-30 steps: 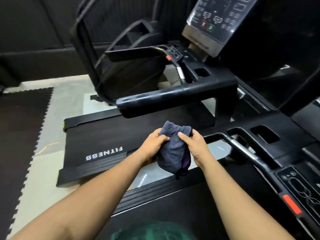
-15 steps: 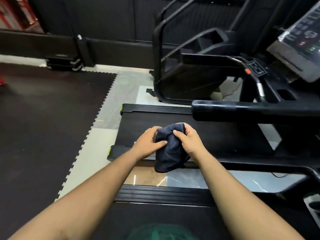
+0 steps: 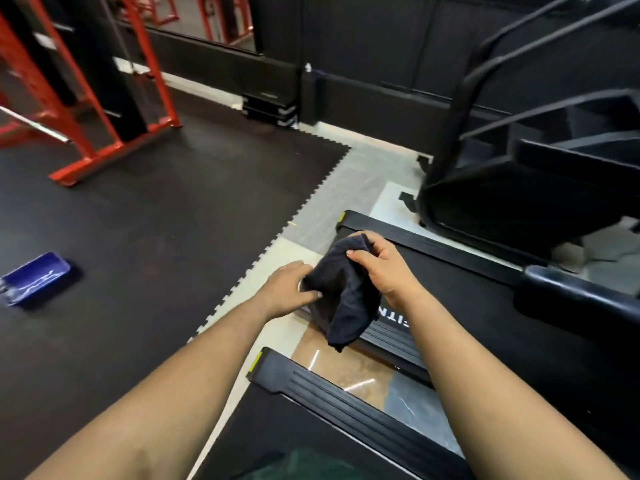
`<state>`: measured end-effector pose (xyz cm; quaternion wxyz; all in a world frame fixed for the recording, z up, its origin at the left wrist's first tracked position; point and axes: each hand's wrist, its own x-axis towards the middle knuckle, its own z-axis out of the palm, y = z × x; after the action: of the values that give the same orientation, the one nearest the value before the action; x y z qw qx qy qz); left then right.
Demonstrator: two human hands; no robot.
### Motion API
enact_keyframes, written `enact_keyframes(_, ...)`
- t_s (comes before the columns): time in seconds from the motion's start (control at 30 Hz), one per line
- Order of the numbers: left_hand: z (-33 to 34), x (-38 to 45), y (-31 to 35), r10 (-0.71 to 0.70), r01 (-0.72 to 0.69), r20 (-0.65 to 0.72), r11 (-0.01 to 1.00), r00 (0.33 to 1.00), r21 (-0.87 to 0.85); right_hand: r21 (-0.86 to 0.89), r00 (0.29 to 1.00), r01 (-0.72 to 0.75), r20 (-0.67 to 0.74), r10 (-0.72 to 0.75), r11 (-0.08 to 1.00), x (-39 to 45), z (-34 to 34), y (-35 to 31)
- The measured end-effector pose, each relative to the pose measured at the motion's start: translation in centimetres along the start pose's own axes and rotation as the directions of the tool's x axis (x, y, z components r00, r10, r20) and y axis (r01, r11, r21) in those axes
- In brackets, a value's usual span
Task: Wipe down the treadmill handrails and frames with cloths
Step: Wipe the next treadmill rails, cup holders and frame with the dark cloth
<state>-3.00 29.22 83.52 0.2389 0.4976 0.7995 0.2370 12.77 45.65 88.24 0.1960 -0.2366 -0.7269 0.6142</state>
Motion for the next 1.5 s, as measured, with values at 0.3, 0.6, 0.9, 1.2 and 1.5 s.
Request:
enact_keyframes(0.3,-7.7,-5.3,-14.2,-0.395,0.348,-0.14,0.896,0.908,-0.274,-0.025,1.0,0.01,-0.012,-0.01,1.0,9.2,10.2,-1.2)
enact_keyframes(0.6,-19.5,-7.7,-23.3,-0.629,0.235,-0.368,0.669,0.685,-0.706,-0.33,0.975,0.077,-0.171,-0.14,0.941,16.2,29.9,-2.7)
enact_keyframes(0.9,-26.4,-6.2,-32.2,-0.603,0.009,-0.291,0.444,0.742,-0.896,-0.207,0.995,0.096,0.042,-0.089,0.973,22.4,47.1,-3.7)
enact_keyframes(1.2,-26.1,2.9,-51.5,-0.566,-0.18,-0.366,0.357,0.739,-0.917,-0.077,0.982,0.184,0.049,-0.181,0.98,36.1,59.4,8.7)
enact_keyframes(1.5,-26.4,14.4,-59.7,-0.494,-0.16,-0.34,0.37,0.801,-0.915,-0.078,0.991,0.134,0.002,-0.134,0.988,45.4,61.5,15.1)
